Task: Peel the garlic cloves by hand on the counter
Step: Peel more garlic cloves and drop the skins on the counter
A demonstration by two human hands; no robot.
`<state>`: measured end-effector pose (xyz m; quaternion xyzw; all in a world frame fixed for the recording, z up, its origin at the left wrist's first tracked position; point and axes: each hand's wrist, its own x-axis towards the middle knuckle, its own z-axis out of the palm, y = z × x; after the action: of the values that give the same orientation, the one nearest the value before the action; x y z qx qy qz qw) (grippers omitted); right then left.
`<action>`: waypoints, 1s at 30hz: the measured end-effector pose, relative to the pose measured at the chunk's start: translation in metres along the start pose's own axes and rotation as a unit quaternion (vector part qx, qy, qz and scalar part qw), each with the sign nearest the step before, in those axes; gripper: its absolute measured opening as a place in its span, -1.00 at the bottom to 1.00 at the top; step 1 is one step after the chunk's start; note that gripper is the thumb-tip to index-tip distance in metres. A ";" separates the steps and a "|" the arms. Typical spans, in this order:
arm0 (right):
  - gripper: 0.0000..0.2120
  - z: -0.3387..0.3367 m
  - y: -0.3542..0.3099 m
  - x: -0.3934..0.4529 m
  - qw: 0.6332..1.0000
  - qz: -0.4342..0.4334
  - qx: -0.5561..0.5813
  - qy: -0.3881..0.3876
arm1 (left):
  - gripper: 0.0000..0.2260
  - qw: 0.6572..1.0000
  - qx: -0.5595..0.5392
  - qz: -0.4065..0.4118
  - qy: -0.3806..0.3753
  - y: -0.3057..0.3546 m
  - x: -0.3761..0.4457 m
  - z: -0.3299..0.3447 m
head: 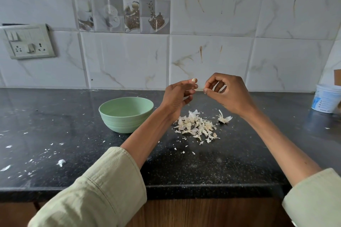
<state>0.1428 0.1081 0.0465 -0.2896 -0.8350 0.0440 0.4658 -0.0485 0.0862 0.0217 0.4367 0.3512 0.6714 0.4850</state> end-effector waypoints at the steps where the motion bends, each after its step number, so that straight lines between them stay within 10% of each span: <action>1: -0.88 0.000 0.001 0.000 1.000 0.004 0.000 -0.006 | -0.75 1.000 0.001 0.003 0.008 0.000 0.001 -0.002; 13: -0.85 0.002 0.011 -0.001 0.994 0.060 -0.006 -0.087 | -0.81 0.990 0.124 0.060 -0.006 -0.003 0.001 -0.003; 30: -0.96 0.006 0.012 0.001 0.967 0.159 0.198 0.001 | -0.83 0.985 0.143 0.085 -0.035 -0.005 -0.006 0.000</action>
<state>0.1429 0.1193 0.0400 -0.3212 -0.7522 0.2815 0.5018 -0.0455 0.0818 0.0158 0.5533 0.3880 0.6373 0.3703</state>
